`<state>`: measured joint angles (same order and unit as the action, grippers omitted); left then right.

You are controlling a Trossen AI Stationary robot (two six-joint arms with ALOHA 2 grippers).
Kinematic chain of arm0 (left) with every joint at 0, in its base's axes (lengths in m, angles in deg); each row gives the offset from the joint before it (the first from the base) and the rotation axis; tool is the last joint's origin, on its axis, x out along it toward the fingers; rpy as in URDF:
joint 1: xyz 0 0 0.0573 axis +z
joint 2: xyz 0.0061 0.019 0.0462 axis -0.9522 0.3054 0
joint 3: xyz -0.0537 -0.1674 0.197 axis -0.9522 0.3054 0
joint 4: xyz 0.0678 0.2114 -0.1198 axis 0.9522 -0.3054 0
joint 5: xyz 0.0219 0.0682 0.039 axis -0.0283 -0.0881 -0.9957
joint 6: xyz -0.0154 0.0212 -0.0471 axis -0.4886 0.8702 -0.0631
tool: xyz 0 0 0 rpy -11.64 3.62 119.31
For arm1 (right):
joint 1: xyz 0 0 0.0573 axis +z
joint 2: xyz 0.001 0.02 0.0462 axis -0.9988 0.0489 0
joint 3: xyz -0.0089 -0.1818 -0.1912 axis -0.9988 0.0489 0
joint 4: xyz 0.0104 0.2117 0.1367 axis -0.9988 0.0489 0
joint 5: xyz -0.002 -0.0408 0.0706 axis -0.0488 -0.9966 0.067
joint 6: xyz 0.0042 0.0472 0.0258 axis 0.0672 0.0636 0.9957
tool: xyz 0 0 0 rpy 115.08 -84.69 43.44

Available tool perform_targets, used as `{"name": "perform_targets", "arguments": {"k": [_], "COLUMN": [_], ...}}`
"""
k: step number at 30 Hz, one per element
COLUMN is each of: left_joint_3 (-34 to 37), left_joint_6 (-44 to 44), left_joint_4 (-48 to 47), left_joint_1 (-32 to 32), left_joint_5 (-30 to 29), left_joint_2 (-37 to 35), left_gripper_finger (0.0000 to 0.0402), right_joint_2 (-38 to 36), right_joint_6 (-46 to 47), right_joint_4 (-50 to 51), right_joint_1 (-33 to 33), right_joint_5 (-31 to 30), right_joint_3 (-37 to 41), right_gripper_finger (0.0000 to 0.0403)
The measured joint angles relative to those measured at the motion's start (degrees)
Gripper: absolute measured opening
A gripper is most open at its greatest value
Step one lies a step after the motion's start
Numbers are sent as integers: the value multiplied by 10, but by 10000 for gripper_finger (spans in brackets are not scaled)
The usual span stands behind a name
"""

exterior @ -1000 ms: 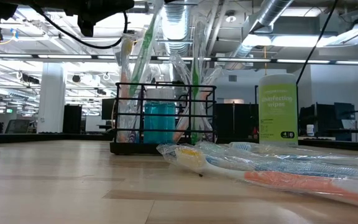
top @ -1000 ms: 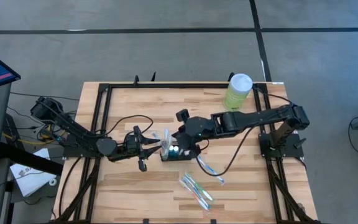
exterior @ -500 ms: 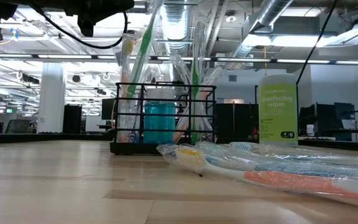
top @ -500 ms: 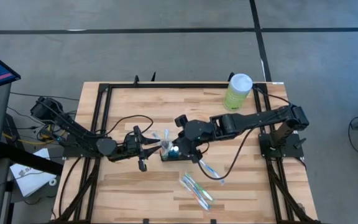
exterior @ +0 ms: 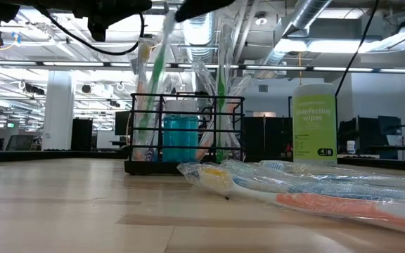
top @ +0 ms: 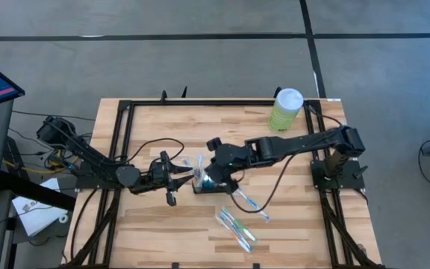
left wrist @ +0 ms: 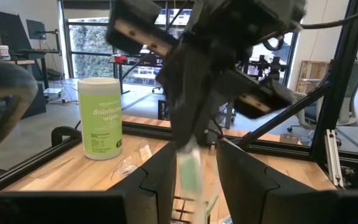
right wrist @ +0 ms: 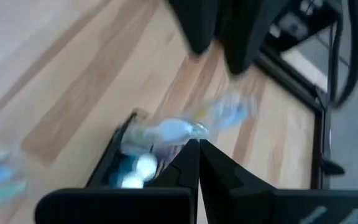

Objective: Pick & Place toothbrushing station
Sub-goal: Put the green toothbrush into the mesh, then put the blue toothbrush into the mesh

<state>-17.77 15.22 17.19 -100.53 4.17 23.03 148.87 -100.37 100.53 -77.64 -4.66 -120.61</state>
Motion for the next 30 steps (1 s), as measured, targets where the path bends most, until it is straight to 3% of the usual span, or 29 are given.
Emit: {"name": "perform_targets", "arguments": {"k": [9,19,23,30], "left_joint_3": [3,3,3,3], "left_joint_6": [-1,-1,-2,-2], "left_joint_4": [-1,-4,-4,-4], "left_joint_1": [1,1,1,1], "left_joint_5": [-3,-3,-3,-4], "left_joint_2": [0,0,0,0], "left_gripper_finger": [108,108,108,108], "right_joint_2": [47,37,40,39], "right_joint_6": [-6,29,31,50], "right_joint_4": [-25,-51,-46,-41], "right_joint_1": [-12,-22,-21,-21], "right_joint_5": [14,25,25,67], "right_joint_3": [0,-1,0,0], "right_gripper_finger": [0,5,35,123]}}
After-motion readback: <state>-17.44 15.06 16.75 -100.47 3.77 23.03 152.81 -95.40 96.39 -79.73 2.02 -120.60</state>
